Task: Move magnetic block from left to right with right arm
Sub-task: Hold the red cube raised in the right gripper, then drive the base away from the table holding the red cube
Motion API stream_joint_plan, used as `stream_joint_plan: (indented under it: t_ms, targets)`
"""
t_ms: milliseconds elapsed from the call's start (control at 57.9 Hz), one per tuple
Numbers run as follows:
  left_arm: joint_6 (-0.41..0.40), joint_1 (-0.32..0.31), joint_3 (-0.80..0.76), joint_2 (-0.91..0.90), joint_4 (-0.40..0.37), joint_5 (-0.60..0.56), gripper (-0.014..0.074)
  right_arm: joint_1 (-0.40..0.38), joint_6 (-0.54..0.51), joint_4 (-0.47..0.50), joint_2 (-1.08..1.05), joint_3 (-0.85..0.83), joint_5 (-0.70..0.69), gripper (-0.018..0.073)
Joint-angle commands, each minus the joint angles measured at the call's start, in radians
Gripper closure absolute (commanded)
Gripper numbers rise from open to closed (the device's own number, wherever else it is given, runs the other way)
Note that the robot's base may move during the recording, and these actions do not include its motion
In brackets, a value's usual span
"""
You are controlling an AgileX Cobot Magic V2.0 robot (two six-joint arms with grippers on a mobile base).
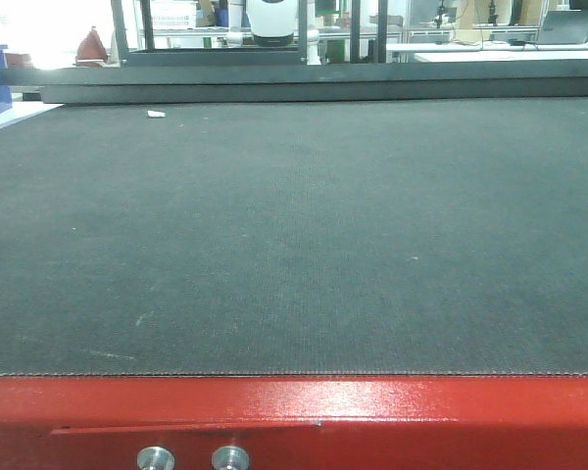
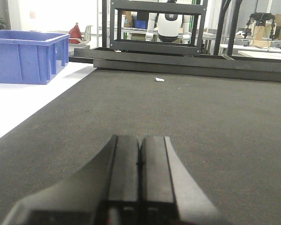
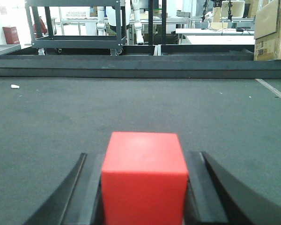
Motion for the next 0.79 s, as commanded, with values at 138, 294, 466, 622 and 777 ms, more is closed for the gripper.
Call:
stream_joint_plan:
  t_ms: [138,294,466,622,777]
  targets:
    - [0.002,-0.007,0.009,-0.011,-0.005,-0.091,0.0722,-0.006,-0.010,-0.001,0.008,-0.029,-0.085,0.0189]
    - [0.002,-0.007,0.009,-0.011,-0.005,-0.091,0.0722,-0.006,-0.010,-0.001,0.008,-0.029,-0.085,0.0189]
    - [0.002,-0.007,0.009,-0.011,-0.005,-0.091,0.0722,-0.006,-0.010,-0.001,0.008,-0.029,-0.085,0.0189]
    - [0.002,-0.007,0.009,-0.011,-0.005,-0.091,0.0722,-0.006,-0.010,-0.001,0.008,-0.029,-0.085,0.0189]
    - [0.002,-0.007,0.009,-0.011,-0.005,-0.091,0.0722,-0.006,-0.010,-0.001,0.008,-0.029,-0.085,0.0189]
